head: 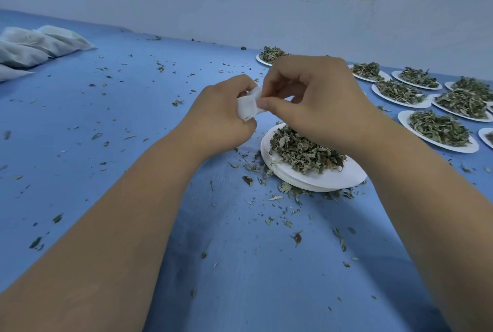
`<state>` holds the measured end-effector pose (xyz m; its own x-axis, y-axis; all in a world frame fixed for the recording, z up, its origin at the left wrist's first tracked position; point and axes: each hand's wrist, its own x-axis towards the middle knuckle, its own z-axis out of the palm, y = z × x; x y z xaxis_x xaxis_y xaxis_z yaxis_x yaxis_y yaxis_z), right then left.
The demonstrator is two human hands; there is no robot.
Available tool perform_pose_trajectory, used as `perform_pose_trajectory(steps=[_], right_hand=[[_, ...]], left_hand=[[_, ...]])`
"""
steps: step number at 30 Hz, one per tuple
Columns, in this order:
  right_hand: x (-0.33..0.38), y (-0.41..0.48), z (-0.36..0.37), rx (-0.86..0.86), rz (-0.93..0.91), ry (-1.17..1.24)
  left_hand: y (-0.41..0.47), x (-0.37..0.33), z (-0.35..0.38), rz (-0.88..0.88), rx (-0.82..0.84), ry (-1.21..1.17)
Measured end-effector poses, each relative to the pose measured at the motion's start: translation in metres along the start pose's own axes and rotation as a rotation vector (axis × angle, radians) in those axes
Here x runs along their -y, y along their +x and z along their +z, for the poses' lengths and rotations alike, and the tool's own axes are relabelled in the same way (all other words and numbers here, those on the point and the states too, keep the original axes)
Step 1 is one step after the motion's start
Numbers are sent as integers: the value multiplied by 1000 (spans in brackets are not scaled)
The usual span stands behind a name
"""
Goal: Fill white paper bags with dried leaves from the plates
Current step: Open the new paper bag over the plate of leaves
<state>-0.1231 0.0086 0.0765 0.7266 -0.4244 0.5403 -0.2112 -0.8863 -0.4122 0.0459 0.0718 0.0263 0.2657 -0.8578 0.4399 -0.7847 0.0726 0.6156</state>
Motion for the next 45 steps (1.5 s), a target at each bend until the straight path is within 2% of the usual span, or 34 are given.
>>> perform_pose_trajectory(steps=[4,7,11,14,17,20,21,22,24,26,35,39,45], right_hand=[[-6,-1,-2,164,-11,-71],[-4,1,-2,218,-80,-100],[-7,4,1,152,-110,-191],[-8,3,-2,116,-94,-73],[-6,-4,-4,141,-103,-48],[-17,-14,-21,-10,-10,7],[-24,-20,-30,-9,40,11],[-31,-25,-37,71,99,-13],[-43,-38,-42,336,198,-105],[-56,-46,-36,485,193,-204],[-59,-43,-34,148,185,-82],[-58,-43,-39,-9,215,43],[-58,-41,-22,-81,233,139]], left_hand=[[1,-1,2,-4,-8,-19],[4,-3,6,47,3,20],[2,-5,7,82,24,-125],[3,-1,4,74,59,-141],[4,-1,6,90,21,-69],[3,5,6,54,-2,42],[3,8,5,40,4,70],[3,10,4,23,17,106],[3,9,5,4,63,197],[3,6,8,2,91,258],[2,-14,14,28,150,437],[11,-31,17,70,186,513],[28,-46,35,79,201,373]])
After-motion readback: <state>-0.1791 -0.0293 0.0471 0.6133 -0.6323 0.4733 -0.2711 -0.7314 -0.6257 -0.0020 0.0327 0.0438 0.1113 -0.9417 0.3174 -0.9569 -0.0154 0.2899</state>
